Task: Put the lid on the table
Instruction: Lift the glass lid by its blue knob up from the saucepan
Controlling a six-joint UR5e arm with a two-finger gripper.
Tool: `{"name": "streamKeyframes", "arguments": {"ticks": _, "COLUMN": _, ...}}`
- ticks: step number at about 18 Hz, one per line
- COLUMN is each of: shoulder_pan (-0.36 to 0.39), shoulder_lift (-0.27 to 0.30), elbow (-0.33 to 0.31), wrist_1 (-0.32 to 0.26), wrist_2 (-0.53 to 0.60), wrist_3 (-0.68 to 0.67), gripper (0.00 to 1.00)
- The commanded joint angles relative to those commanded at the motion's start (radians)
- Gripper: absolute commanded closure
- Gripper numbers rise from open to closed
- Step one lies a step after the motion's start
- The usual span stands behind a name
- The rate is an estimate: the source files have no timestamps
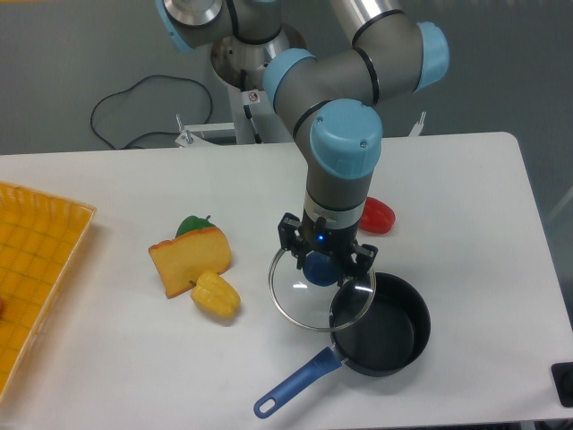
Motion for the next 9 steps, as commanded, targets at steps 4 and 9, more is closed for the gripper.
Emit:
{"name": "streamKeyframes", "arguments": {"ticks": 4, "shoulder_pan": 0.003, "shoulder_lift": 0.021, "elbow": -0.052, "wrist_1": 0.051, "wrist_2": -0.003, "wrist_3": 0.012, "gripper": 0.48}}
{"name": "streamKeyframes", "arguments": {"ticks": 9, "shoulder_pan": 0.028, "shoulder_lift": 0.052, "elbow": -0.091, "wrist_1": 0.048, "wrist_2": -0.006, "wrist_3": 0.063, "gripper": 0.49}}
